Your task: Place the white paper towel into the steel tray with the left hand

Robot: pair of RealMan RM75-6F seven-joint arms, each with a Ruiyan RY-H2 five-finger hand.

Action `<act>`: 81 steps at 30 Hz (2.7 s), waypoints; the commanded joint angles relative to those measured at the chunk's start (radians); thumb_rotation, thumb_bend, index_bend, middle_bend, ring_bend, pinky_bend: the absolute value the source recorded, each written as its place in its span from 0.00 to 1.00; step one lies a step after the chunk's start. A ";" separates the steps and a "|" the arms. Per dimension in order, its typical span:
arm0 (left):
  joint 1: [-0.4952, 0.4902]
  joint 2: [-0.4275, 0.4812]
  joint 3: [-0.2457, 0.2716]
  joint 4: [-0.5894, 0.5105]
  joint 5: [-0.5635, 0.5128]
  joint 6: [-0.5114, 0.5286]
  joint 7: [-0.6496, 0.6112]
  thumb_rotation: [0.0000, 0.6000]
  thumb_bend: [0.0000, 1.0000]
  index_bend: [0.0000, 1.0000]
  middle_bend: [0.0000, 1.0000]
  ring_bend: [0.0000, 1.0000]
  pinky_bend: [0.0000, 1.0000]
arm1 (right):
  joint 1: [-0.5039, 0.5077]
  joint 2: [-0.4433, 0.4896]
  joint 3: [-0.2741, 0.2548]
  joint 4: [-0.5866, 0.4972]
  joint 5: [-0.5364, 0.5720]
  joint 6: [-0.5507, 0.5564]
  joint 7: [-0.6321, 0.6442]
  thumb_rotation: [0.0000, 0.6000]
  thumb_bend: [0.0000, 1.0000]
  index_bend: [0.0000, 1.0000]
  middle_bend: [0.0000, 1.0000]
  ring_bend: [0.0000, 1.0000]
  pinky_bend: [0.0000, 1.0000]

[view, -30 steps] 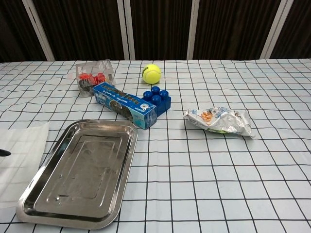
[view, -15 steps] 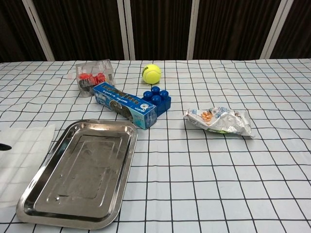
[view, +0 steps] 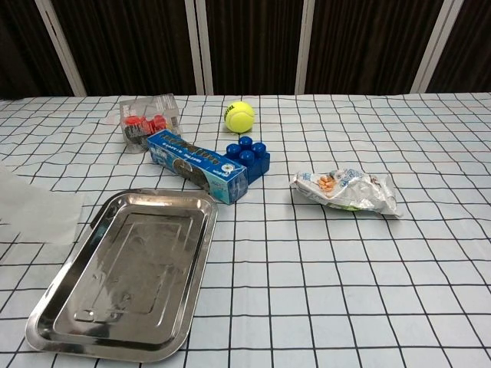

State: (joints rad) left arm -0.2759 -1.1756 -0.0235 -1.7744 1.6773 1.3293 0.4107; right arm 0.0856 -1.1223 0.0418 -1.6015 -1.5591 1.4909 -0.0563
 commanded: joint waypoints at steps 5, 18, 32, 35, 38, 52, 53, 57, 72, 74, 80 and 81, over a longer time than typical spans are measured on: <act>-0.089 -0.010 -0.077 -0.141 0.046 -0.030 0.091 1.00 0.49 0.56 0.01 0.00 0.00 | 0.000 0.001 0.002 0.001 0.003 -0.001 0.002 1.00 0.31 0.00 0.00 0.00 0.00; -0.122 -0.155 0.037 -0.049 0.162 -0.118 0.174 1.00 0.49 0.56 0.01 0.00 0.00 | -0.003 0.006 0.007 0.002 0.018 0.000 0.018 1.00 0.31 0.00 0.00 0.00 0.00; -0.126 -0.164 0.181 0.225 0.290 -0.101 -0.007 1.00 0.49 0.56 0.02 0.00 0.00 | -0.002 0.004 0.005 -0.003 0.022 -0.009 0.001 1.00 0.31 0.00 0.00 0.00 0.00; -0.139 -0.169 0.198 0.271 0.322 -0.101 -0.029 1.00 0.49 0.56 0.02 0.00 0.00 | -0.002 0.003 0.005 -0.004 0.023 -0.009 -0.001 1.00 0.31 0.00 0.00 0.00 0.00; -0.155 -0.172 0.209 0.306 0.353 -0.102 -0.035 1.00 0.49 0.56 0.03 0.00 0.00 | -0.002 0.003 0.006 -0.004 0.024 -0.009 -0.001 1.00 0.31 0.00 0.00 0.00 0.00; -0.204 -0.172 0.214 0.356 0.389 -0.123 -0.035 1.00 0.49 0.56 0.03 0.00 0.00 | -0.002 0.004 0.006 -0.004 0.023 -0.009 0.001 1.00 0.31 0.00 0.00 0.00 0.00; -0.206 -0.172 0.213 0.357 0.391 -0.124 -0.033 1.00 0.49 0.56 0.03 0.00 0.00 | -0.002 0.004 0.006 -0.004 0.023 -0.010 0.001 1.00 0.31 0.00 0.00 0.00 0.00; -0.227 -0.179 0.204 0.370 0.403 -0.136 -0.014 1.00 0.49 0.56 0.03 0.00 0.00 | -0.001 0.004 0.006 -0.004 0.023 -0.011 0.002 1.00 0.31 0.00 0.00 0.00 0.00; -0.267 -0.196 0.208 0.364 0.421 -0.165 0.014 1.00 0.49 0.56 0.03 0.00 0.00 | 0.000 0.005 0.006 -0.003 0.021 -0.011 0.006 1.00 0.31 0.00 0.00 0.00 0.00; -0.271 -0.197 0.210 0.360 0.426 -0.162 0.015 1.00 0.49 0.56 0.03 0.00 0.00 | 0.000 0.005 0.006 -0.004 0.021 -0.012 0.006 1.00 0.31 0.00 0.00 0.00 0.00; -0.285 -0.194 0.215 0.341 0.445 -0.156 0.020 1.00 0.49 0.56 0.03 0.00 0.00 | 0.001 0.004 0.006 -0.004 0.021 -0.014 0.004 1.00 0.31 0.00 0.00 0.00 0.00; -0.287 -0.194 0.216 0.340 0.448 -0.155 0.021 1.00 0.49 0.56 0.03 0.00 0.00 | 0.001 0.004 0.006 -0.005 0.021 -0.014 0.005 1.00 0.31 0.00 0.00 0.00 0.00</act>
State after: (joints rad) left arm -0.5612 -1.3697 0.1918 -1.4336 2.1241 1.1736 0.4306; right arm 0.0865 -1.1180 0.0474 -1.6063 -1.5377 1.4772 -0.0517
